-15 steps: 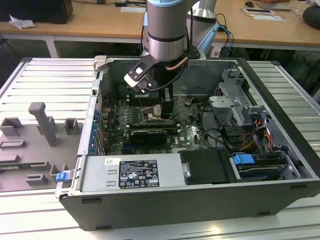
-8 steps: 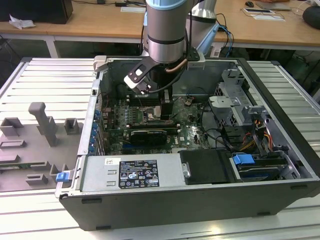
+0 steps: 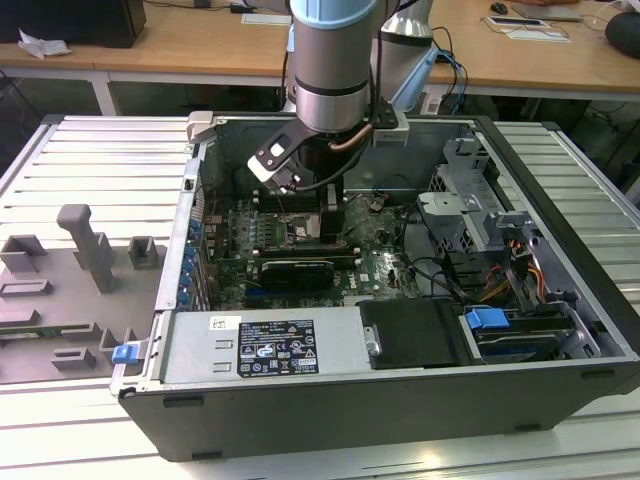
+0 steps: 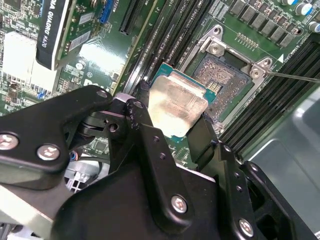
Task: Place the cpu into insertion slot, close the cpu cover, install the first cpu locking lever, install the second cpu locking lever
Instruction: 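Place the cpu into insertion slot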
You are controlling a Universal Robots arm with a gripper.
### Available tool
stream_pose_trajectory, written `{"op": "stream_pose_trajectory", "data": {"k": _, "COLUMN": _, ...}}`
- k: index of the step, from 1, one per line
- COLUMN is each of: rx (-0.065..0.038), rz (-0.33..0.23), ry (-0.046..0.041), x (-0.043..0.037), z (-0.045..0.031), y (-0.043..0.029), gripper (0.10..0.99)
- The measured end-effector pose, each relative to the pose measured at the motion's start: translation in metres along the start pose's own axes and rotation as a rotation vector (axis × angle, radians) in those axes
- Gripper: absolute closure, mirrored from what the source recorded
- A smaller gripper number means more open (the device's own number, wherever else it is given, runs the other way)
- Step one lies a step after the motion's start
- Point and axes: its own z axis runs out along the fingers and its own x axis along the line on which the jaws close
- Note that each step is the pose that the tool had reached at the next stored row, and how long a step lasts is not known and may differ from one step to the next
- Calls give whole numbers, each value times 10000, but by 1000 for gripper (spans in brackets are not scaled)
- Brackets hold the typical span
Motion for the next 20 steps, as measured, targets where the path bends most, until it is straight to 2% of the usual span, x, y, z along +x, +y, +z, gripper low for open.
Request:
{"op": "stream_pose_trajectory", "data": {"k": 9, "rx": 43, "rz": 120, "ry": -9, "x": -1, "z": 68, "y": -5, "gripper": 545}}
{"op": "stream_pose_trajectory", "data": {"k": 14, "rx": 68, "rz": 167, "ry": -13, "x": 4, "z": 134, "y": -18, "gripper": 545}}
{"op": "stream_pose_trajectory", "data": {"k": 20, "rx": 83, "rz": 166, "ry": -15, "x": 122, "z": 167, "y": -35, "gripper": 545}}
